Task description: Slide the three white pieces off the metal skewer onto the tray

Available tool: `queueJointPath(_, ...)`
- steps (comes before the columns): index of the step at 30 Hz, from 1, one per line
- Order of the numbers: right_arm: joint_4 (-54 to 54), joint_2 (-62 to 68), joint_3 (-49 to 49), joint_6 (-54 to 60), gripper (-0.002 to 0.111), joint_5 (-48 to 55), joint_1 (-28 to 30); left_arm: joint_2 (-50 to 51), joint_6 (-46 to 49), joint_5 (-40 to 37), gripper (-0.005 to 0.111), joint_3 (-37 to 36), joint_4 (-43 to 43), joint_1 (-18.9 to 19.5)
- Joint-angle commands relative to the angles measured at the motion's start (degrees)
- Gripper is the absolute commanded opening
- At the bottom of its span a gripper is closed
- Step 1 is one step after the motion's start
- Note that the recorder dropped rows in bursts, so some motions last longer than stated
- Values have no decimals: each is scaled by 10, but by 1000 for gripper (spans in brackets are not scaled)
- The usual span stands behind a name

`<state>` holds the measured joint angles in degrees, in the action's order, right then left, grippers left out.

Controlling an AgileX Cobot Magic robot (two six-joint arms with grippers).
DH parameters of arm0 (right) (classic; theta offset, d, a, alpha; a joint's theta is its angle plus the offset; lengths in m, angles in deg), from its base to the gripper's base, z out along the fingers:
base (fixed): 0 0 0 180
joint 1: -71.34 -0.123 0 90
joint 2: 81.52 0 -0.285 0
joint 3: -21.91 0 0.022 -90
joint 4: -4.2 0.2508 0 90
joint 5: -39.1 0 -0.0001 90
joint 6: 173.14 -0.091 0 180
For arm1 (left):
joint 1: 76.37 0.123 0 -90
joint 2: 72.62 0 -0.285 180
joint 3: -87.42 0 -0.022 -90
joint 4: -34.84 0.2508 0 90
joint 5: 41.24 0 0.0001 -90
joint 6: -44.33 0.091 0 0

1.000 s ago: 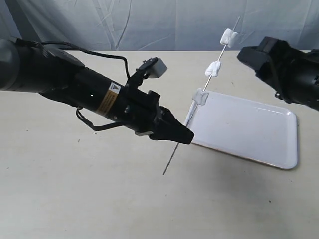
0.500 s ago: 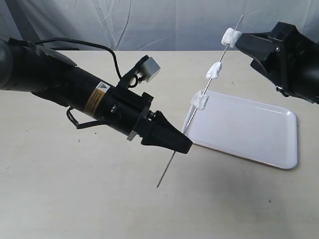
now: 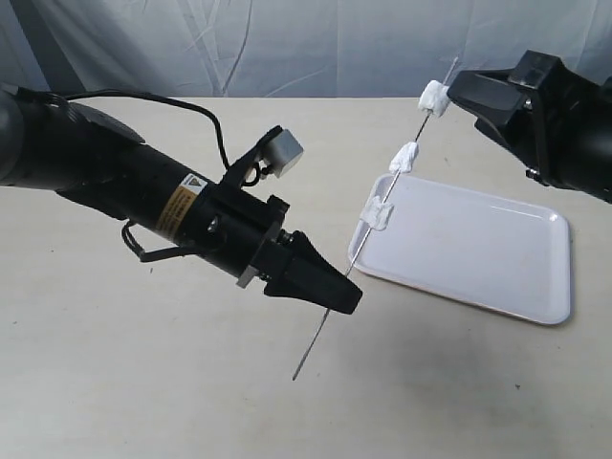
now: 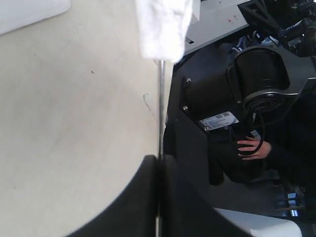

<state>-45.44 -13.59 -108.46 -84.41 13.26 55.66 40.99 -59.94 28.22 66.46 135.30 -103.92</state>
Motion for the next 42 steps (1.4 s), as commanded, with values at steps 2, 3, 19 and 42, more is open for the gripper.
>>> queueJointPath(2, -4, 2, -1, 7, 51, 26, 4, -1, -10, 5, 0, -4, -5, 0)
queueJointPath(3, -4, 8, -1, 7, 51, 27, 4, -1, -11, 5, 0, -4, -5, 0)
queueJointPath(19, 10, 74, -37, 30, 45, -7, 4, -1, -1, 5, 0, -4, -5, -16)
queueJointPath(42, 6, 74, -37, 14, -1, -10, 3, -1, 1, 5, 0, -4, -5, -16)
